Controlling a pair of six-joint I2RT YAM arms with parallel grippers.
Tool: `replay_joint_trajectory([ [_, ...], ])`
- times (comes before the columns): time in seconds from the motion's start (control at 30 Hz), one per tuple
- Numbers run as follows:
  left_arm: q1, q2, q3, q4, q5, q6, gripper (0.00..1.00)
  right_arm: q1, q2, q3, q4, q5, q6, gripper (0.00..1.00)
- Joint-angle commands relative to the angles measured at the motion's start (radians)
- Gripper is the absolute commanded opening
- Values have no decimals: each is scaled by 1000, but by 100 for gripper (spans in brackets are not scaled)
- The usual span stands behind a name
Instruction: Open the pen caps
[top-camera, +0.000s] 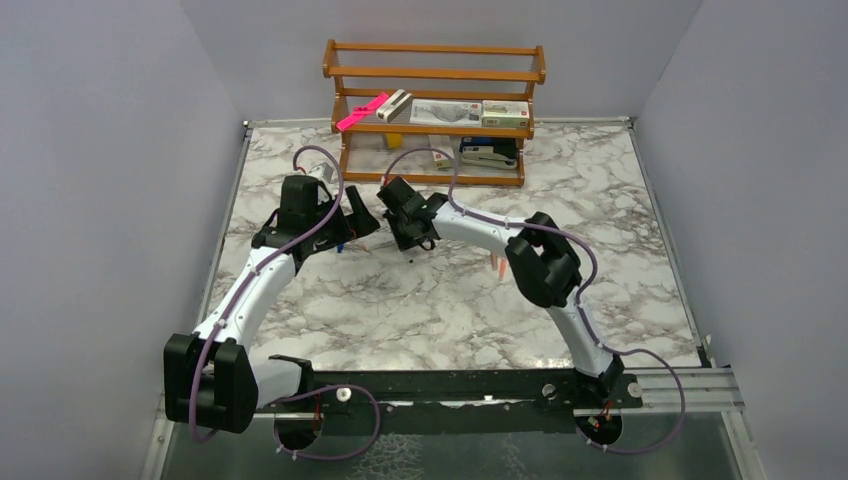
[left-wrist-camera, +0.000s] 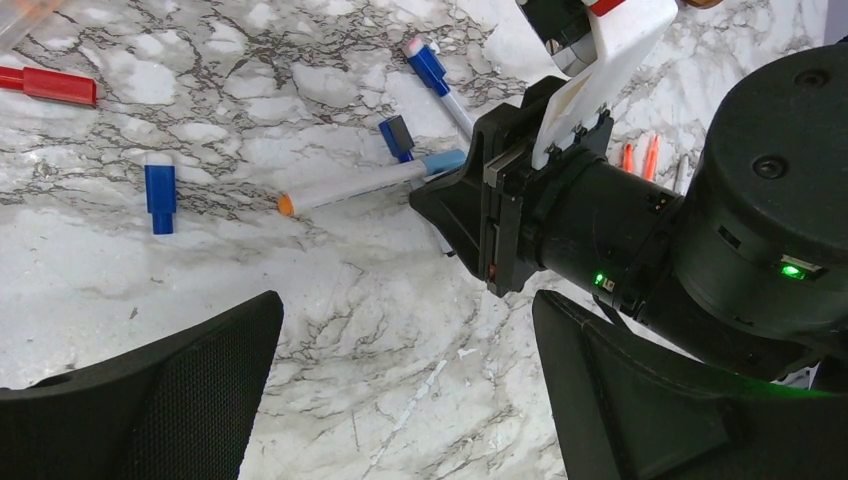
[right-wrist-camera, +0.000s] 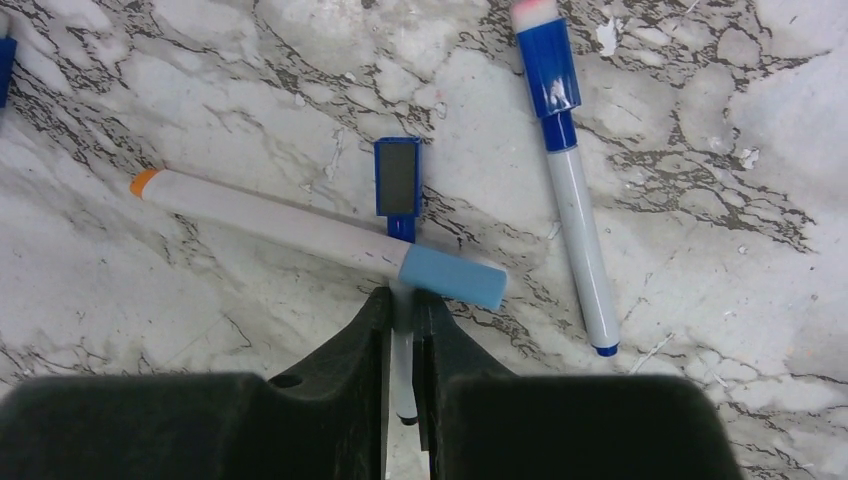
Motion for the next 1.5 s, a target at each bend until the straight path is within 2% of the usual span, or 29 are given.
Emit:
replay_joint_trajectory([
  [0.0,-4,-29,-9,10,33,-11,99,13,-11,-84,-37,60,-12,7],
  [0.2,-17,-27,-13,15,39,-19,99,14,-147,-289,10,61,-14,1],
  [0.37,-46,4,22,5,62,-20,99,14,-289,-458,20,42,-6,1],
  [0.5,-100,-4,-23,55,40,-65,99,14,-432,-579,25,45,5,1],
  [0.67,-196,-8,-77,143,58,-127,99,13,-603,-667,31,-2,18,1],
  [0.87,-246,-41,-123,286,135,-242,99,5,-779,-740,69,-90,46,1],
  [1.1,-324,-77,-191,471,144,-403,99,-54,-984,-886,201,-243,98,1],
  [1.27,-388,-73,-223,582,115,-482,99,-76,-1077,-949,290,-316,142,1],
  [1.47,-481,-38,-216,619,37,-507,99,-83,-1096,-969,381,-400,210,1],
])
